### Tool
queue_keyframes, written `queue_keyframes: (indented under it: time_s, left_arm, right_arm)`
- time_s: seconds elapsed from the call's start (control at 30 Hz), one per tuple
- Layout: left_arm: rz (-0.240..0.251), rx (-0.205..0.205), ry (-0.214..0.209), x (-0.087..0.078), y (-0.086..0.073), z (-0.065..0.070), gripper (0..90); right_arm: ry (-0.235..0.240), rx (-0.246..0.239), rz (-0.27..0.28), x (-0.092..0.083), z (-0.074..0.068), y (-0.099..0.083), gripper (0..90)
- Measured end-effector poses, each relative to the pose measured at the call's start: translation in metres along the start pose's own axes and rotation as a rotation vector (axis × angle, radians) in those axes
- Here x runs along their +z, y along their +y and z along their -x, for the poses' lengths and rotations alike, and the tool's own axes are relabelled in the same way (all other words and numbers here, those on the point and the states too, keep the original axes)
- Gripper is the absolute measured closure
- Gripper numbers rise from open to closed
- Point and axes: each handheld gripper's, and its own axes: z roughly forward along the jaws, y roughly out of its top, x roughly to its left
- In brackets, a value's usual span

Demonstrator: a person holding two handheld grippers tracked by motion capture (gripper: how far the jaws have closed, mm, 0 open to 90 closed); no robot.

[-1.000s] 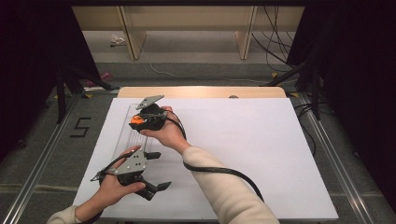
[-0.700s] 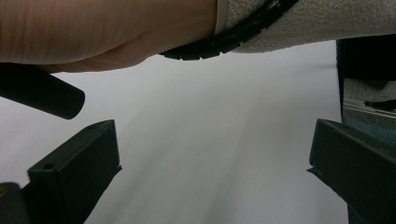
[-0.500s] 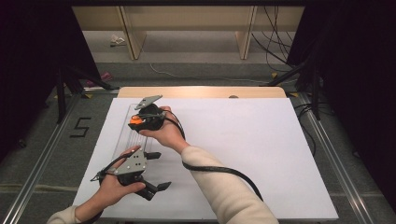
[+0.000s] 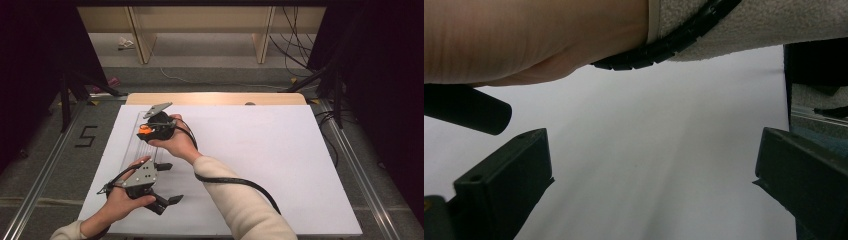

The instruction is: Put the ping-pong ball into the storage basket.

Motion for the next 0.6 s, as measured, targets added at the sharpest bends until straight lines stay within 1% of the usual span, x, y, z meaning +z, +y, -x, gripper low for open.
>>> queue_keyframes:
  time_s: [0.6]
  left_arm:
    - [0.000, 0.000, -0.001, -0.0002, 0.0000, 0.0000, 1.2]
  right_arm:
    - [0.013, 0.002, -0.024, 0.0078, -0.0012, -0.0042, 51.3]
